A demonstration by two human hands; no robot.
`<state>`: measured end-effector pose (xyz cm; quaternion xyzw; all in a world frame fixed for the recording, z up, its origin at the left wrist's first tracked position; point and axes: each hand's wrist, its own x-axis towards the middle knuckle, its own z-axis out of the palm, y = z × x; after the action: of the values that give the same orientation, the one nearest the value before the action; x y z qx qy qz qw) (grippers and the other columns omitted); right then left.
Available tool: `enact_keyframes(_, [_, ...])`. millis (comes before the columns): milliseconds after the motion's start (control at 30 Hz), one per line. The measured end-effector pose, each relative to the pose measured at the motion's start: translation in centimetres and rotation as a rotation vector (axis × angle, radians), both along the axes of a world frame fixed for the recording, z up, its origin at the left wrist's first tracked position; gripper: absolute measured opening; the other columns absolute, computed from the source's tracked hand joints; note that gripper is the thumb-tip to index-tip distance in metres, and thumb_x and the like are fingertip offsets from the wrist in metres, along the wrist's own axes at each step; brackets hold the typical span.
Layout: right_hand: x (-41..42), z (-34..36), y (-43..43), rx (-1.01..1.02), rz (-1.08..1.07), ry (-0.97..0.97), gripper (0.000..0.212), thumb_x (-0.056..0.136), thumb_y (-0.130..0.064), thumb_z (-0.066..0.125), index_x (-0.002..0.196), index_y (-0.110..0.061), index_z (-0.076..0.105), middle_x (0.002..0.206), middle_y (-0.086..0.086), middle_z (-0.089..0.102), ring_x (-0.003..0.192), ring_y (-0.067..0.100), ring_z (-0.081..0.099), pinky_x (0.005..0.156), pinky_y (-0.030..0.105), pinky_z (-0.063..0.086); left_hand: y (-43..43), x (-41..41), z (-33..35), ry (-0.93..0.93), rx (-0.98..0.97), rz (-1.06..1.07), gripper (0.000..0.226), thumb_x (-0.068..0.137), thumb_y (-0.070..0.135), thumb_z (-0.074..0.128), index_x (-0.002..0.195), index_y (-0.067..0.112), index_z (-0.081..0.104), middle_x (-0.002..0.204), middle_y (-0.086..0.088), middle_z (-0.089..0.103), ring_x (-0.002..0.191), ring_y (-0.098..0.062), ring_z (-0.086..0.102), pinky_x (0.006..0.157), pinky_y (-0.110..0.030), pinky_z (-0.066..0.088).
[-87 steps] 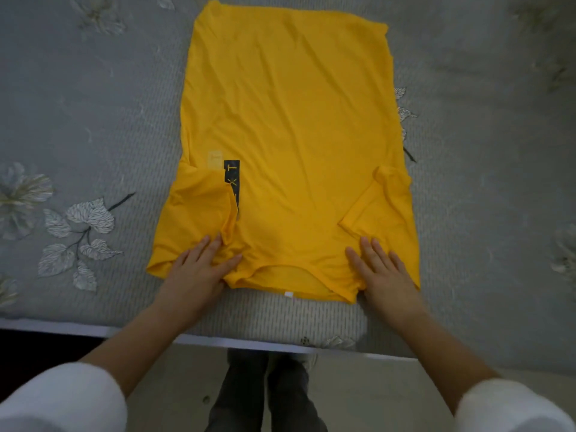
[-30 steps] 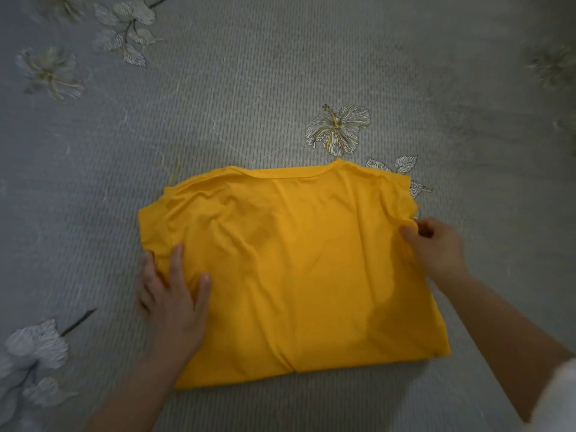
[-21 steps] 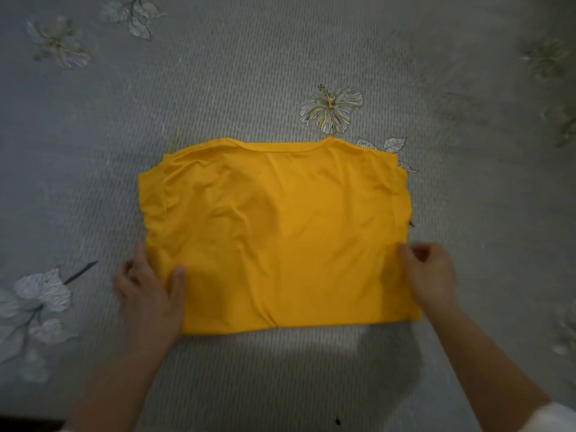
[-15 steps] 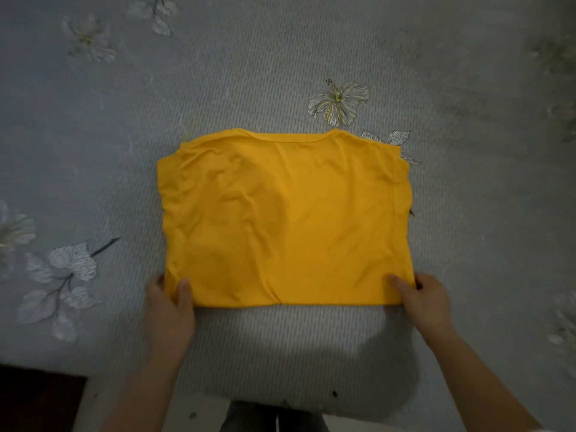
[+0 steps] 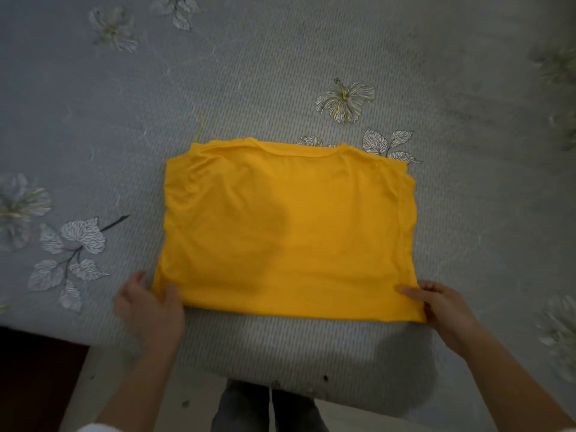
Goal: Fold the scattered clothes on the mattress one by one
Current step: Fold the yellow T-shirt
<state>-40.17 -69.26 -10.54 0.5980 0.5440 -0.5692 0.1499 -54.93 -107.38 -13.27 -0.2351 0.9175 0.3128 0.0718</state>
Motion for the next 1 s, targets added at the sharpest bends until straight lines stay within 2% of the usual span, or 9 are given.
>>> enact_keyframes(233, [-2.6, 0.9, -1.6, -0.191, -0.247, 0.112, 0.036, 0.083, -0.009, 0.064, 0.119, -0.003, 0.059, 0.103, 0.011, 0.068, 0.096, 0.029, 0.064, 0.072, 0.038, 0.051, 7.0, 0.8, -3.6, 0.079, -0.237, -0.989, 0.061, 0.095, 0.049, 0.031, 0.150, 0.022, 0.026, 0.158, -0.013, 0.017, 0.145, -0.031, 0.014, 0.112, -0.046, 0.014])
enact_keyframes(367, [-4.5, 2.3, -2.7, -0.316, -0.330, 0.234, 0.017, 0.092, -0.006, 0.049, 0.105, -0.009, 0.059, 0.080, 0.006, 0.074, 0.062, 0.019, 0.070, 0.044, 0.026, 0.052, 8.6, 1.4, -5.1, -0.013, -0.289, -1.147, 0.060, 0.097, 0.054, 0.022, 0.151, 0.030, 0.021, 0.160, -0.007, 0.012, 0.145, -0.027, 0.011, 0.112, -0.045, 0.010])
enact_keyframes(467, [-6.7, 3.4, -3.8, -0.346, -0.340, 0.317, 0.021, 0.091, -0.007, 0.045, 0.104, -0.013, 0.061, 0.084, 0.004, 0.075, 0.072, 0.022, 0.070, 0.050, 0.026, 0.056, 8.4, 0.9, -4.4, -0.087, -0.225, -1.145, 0.063, 0.092, 0.058, 0.018, 0.151, 0.036, 0.017, 0.161, -0.002, -0.001, 0.146, -0.021, -0.003, 0.114, -0.041, 0.001])
enact_keyframes(567, [-9.9, 3.9, -6.0, -0.280, -0.285, 0.372, 0.036, 0.087, -0.003, 0.044, 0.118, -0.015, 0.058, 0.097, 0.005, 0.072, 0.087, 0.026, 0.064, 0.065, 0.036, 0.054, 8.4, -0.5, -3.0, -0.174, 0.095, -1.036, 0.068, 0.085, 0.064, 0.010, 0.147, 0.039, 0.020, 0.158, 0.011, -0.006, 0.145, -0.008, -0.012, 0.116, -0.028, -0.004])
enact_keyframes(667, [-13.4, 4.0, -9.7, -0.136, -0.113, 0.454, 0.059, 0.076, -0.004, 0.053, 0.128, -0.032, 0.053, 0.115, 0.002, 0.068, 0.100, 0.029, 0.062, 0.076, 0.044, 0.052, 7.9, -2.5, -0.1, -0.310, 0.599, -0.633, 0.038, 0.100, 0.044, 0.036, 0.129, 0.029, 0.054, 0.143, 0.011, 0.041, 0.136, -0.005, 0.032, 0.107, -0.011, 0.021])
enact_keyframes(767, [-16.3, 4.2, -14.8, -0.003, 0.189, 0.494, 0.082, 0.065, -0.013, 0.061, 0.136, -0.049, 0.041, 0.112, -0.017, 0.064, 0.101, 0.013, 0.061, 0.084, 0.038, 0.053, 6.5, -4.2, 1.5, -0.536, 1.010, -0.200, 0.035, 0.102, 0.039, 0.029, 0.109, 0.032, 0.063, 0.126, 0.007, 0.060, 0.118, -0.008, 0.054, 0.097, -0.024, 0.039])
enact_keyframes(867, [-18.3, 3.4, -20.5, -0.058, 0.476, 0.500, 0.082, 0.084, -0.002, 0.061, 0.144, -0.043, 0.021, 0.080, -0.029, 0.061, 0.065, -0.005, 0.056, 0.063, 0.014, 0.048, 3.6, -5.5, 1.4, -0.592, 1.235, 0.161, 0.048, 0.099, 0.049, 0.022, 0.111, 0.025, 0.061, 0.118, -0.003, 0.065, 0.105, -0.015, 0.060, 0.091, -0.032, 0.044])
enact_keyframes(933, [-19.0, 2.7, -23.7, -0.217, 0.593, 0.427, 0.077, 0.090, -0.008, 0.059, 0.147, -0.037, 0.015, 0.064, -0.011, 0.059, 0.051, 0.004, 0.050, 0.048, 0.015, 0.042, 1.5, -5.8, 1.4, -0.553, 1.275, 0.270, 0.050, 0.099, 0.047, 0.022, 0.118, 0.020, 0.059, 0.118, -0.008, 0.065, 0.105, -0.022, 0.060, 0.098, -0.043, 0.040])
enact_keyframes(1000, [-19.4, 1.6, -25.1, -0.213, 0.652, 0.351, 0.063, 0.091, -0.016, 0.060, 0.146, -0.025, 0.031, 0.076, 0.007, 0.059, 0.053, 0.008, 0.052, 0.047, 0.015, 0.040, -0.4, -5.7, 1.2, -0.480, 1.249, 0.246, 0.043, 0.100, 0.038, 0.030, 0.123, 0.016, 0.058, 0.116, -0.010, 0.068, 0.105, -0.027, 0.064, 0.090, -0.044, 0.050])
